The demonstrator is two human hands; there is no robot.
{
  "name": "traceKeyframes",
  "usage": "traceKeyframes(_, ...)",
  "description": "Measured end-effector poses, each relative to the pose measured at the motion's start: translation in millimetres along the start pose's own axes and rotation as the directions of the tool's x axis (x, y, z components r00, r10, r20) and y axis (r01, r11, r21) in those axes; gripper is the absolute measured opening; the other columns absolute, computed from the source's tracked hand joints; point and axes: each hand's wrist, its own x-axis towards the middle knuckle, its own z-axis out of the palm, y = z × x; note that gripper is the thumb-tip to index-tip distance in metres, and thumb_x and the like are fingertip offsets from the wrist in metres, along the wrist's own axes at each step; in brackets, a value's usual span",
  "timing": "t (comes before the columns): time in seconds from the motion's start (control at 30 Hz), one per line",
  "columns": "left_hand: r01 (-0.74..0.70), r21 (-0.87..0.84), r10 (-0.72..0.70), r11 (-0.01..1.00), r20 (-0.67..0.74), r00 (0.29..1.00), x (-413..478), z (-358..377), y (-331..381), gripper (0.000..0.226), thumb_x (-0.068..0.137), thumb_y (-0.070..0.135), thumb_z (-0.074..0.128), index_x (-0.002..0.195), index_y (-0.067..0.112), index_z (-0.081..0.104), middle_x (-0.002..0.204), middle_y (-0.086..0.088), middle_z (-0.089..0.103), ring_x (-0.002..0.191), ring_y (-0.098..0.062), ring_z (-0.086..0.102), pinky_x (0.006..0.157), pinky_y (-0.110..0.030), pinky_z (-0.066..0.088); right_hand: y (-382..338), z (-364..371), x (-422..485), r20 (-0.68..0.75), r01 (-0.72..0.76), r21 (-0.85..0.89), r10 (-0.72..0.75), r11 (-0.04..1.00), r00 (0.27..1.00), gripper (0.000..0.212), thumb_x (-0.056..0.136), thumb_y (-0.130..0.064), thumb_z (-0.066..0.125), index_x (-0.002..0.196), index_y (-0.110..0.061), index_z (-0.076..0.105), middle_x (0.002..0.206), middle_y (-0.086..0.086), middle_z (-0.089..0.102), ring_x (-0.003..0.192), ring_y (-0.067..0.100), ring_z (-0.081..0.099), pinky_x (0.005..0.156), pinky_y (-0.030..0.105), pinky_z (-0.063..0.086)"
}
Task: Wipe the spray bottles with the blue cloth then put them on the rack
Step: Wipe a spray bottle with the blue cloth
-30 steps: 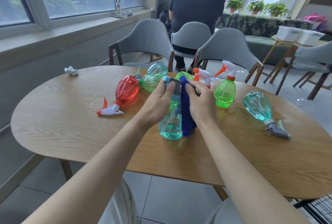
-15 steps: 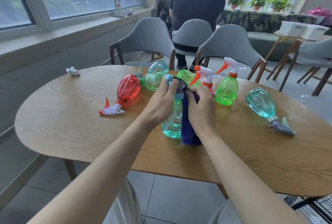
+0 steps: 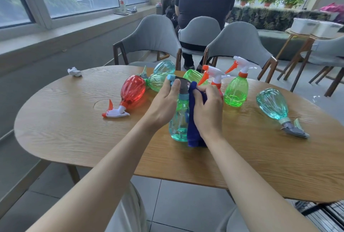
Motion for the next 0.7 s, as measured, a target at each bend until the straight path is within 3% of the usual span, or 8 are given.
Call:
traceKeyframes(0.07, 0.011, -0.002, -0.011, 1.0, -0.022, 1.0, 1.5, -1.0, -0.8, 0.058, 0.109, 0.061, 0.032, 0.154, 0.026, 0.045, 0.153, 0.006, 0.056, 0.144, -0.011, 0.05, 0.124, -0.048, 0.038, -8.9, 0.6, -5.2, -0.084, 0.063, 0.029, -0.061, 0.998, 0.995, 0.009, 0.106, -0.012, 0.061, 0.105, -0.008, 0.069, 0.101, 0.001, 0.063, 0.094, -0.007, 0.053, 0.084, 0.007, 0.038)
traceKeyframes(0.17, 0.005, -0.03, -0.005, 1.0, -0.006, 1.0, 3.8, -3.7, -0.7, 0.033, 0.116, 0.046, 0.032, 0.133, 0.032, 0.056, 0.134, 0.011, 0.065, 0.129, -0.003, 0.059, 0.12, -0.044, 0.043, -18.3, 6.6, -2.6, -0.008, 0.213, 0.001, -0.213, 0.977, 0.977, 0.011, 0.105, -0.014, 0.064, 0.109, -0.007, 0.072, 0.103, 0.001, 0.064, 0.095, 0.007, 0.059, 0.088, 0.013, 0.043)
traceKeyframes(0.23, -0.01, -0.048, 0.01, 0.999, 0.011, 1.0, 3.8, -5.1, -0.9, 0.034, 0.116, 0.044, 0.032, 0.136, 0.029, 0.055, 0.135, 0.012, 0.064, 0.131, -0.003, 0.058, 0.12, -0.041, 0.043, -17.4, 7.7, 4.4, 0.018, 0.226, -0.034, -0.226, 0.973, 0.974, 0.011, 0.104, -0.014, 0.066, 0.109, -0.007, 0.073, 0.103, 0.001, 0.066, 0.095, 0.011, 0.06, 0.087, 0.012, 0.044)
traceKeyframes(0.33, -0.021, -0.056, 0.022, 0.998, 0.02, 1.0, 4.1, -7.3, -3.2, 0.035, 0.116, 0.042, 0.031, 0.144, 0.029, 0.049, 0.136, 0.015, 0.061, 0.133, -0.002, 0.056, 0.119, -0.034, 0.043, -14.7, 4.5, 10.9, 0.015, 0.159, -0.058, -0.159, 0.986, 0.987, 0.01, 0.104, -0.015, 0.066, 0.108, -0.01, 0.074, 0.101, 0.0, 0.069, 0.093, 0.008, 0.061, 0.084, 0.004, 0.041)
traceKeyframes(0.47, -0.007, -0.059, 0.005, 0.998, -0.02, 1.0, 7.2, -5.4, -3.8, 0.028, 0.116, 0.043, 0.032, 0.13, 0.037, 0.055, 0.133, 0.014, 0.065, 0.131, -0.005, 0.059, 0.12, -0.043, 0.044, -12.4, 7.5, 13.5, 0.052, 0.062, -0.071, -0.059, 0.996, 0.997, 0.007, 0.105, -0.015, 0.064, 0.099, -0.013, 0.068, 0.097, 0.0, 0.066, 0.088, 0.012, 0.058, 0.077, 0.009, 0.04)
traceKeyframes(0.6, 0.005, -0.063, -0.008, 0.998, -0.047, 0.999, 8.3, -6.4, -7.5, 0.034, 0.116, 0.046, 0.032, 0.14, 0.033, 0.051, 0.141, 0.009, 0.063, 0.134, -0.009, 0.058, 0.119, -0.045, 0.045, 0.4, 1.4, 9.3, 0.032, -0.191, 0.043, 0.19, 0.981, 0.981, 0.01, 0.106, -0.017, 0.06, 0.098, -0.016, 0.065, 0.099, 0.0, 0.067, 0.086, 0.006, 0.058, 0.071, 0.013, 0.04)
traceKeyframes(0.63, 0.008, -0.065, -0.011, 0.998, -0.052, 0.999, 8.1, -7.5, -7.3, 0.035, 0.116, 0.046, 0.032, 0.142, 0.032, 0.051, 0.142, 0.009, 0.063, 0.134, -0.01, 0.058, 0.119, -0.045, 0.045, 0.4, -1.1, 8.3, 0.022, -0.217, 0.095, 0.216, 0.972, 0.976, 0.01, 0.107, -0.018, 0.06, 0.099, -0.018, 0.066, 0.098, -0.002, 0.068, 0.086, 0.003, 0.059, 0.072, 0.013, 0.042)
traceKeyframes(0.7, 0.013, -0.084, -0.018, 0.996, -0.056, 0.998, 6.5, -7.9, -6.1, 0.032, 0.116, 0.044, 0.033, 0.138, 0.034, 0.053, 0.139, 0.01, 0.064, 0.133, -0.01, 0.058, 0.118, -0.044, 0.046, -9.1, -3.3, 7.5, -0.01, -0.133, 0.142, 0.136, 0.981, 0.991, 0.009, 0.107, -0.021, 0.061, 0.103, -0.02, 0.069, 0.099, -0.006, 0.07, 0.088, 0.002, 0.062, 0.076, 0.015, 0.046)
